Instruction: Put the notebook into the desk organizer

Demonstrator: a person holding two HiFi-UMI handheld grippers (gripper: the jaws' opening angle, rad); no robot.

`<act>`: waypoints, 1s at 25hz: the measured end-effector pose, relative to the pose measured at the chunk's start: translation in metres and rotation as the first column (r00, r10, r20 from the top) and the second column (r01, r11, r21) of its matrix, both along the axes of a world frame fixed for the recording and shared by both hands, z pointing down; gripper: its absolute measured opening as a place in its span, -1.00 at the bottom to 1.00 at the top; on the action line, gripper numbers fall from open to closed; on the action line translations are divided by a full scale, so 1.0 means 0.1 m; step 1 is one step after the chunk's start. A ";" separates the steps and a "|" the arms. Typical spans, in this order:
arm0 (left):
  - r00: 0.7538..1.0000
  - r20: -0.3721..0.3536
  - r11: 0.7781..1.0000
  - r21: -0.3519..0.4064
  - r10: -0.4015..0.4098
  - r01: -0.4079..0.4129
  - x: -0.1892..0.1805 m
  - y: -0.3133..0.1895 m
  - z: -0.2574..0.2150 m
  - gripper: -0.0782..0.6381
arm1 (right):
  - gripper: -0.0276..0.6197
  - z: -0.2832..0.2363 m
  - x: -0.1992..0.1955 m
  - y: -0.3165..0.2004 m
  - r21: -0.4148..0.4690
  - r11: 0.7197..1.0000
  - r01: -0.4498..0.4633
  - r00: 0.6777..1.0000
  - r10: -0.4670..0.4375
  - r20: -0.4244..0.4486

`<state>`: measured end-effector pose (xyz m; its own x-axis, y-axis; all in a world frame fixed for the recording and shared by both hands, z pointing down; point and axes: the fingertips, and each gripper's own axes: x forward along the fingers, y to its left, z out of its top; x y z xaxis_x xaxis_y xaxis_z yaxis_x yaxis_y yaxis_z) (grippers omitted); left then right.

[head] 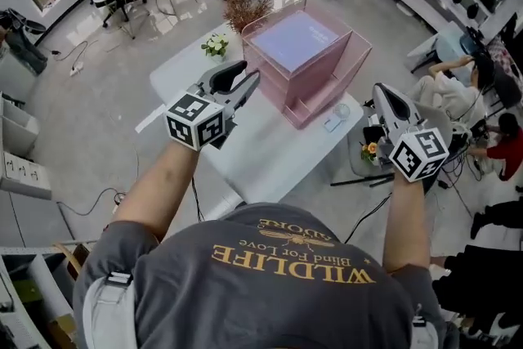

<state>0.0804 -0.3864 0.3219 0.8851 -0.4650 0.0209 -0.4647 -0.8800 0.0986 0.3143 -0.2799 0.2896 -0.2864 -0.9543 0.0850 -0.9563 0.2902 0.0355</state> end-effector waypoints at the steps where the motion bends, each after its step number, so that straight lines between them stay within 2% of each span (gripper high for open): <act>1: 1.000 -0.013 1.000 -0.010 -0.018 0.017 -0.01 0.14 0.03 -0.40 | -0.91 0.02 0.02 0.08 0.003 1.000 0.014 1.000 -0.014 0.006; 4: 0.996 -0.043 0.997 -0.038 -0.075 0.074 -0.05 0.49 0.11 -0.57 | -0.91 0.12 0.05 0.31 0.008 0.999 0.053 0.998 -0.053 0.019; 8: 0.993 -0.045 0.994 -0.019 -0.105 0.105 -0.10 0.82 0.07 -0.77 | -0.91 0.25 -0.02 0.45 0.000 0.996 0.094 0.995 -0.094 0.029; 15: 0.994 -0.067 0.996 -0.014 -0.091 0.090 -0.50 0.85 0.09 -0.78 | -0.91 0.49 -0.39 0.53 -0.022 0.995 0.102 0.992 -0.100 0.074; 20: 0.998 -0.050 0.999 0.002 -0.035 0.036 -0.87 0.68 0.21 -0.78 | -0.91 0.58 -0.67 0.41 -0.036 0.999 0.031 0.996 -0.028 0.083; 22: 0.998 -0.046 0.999 0.026 -0.032 0.033 -0.98 0.54 0.20 -0.78 | -0.91 0.58 -0.77 0.32 -0.035 0.999 0.015 0.996 -0.011 0.088; 25: 0.997 -0.064 0.999 0.005 -0.038 0.039 -1.08 0.42 0.22 -0.78 | -0.91 0.57 -0.86 0.30 -0.034 0.999 -0.001 0.995 0.005 0.102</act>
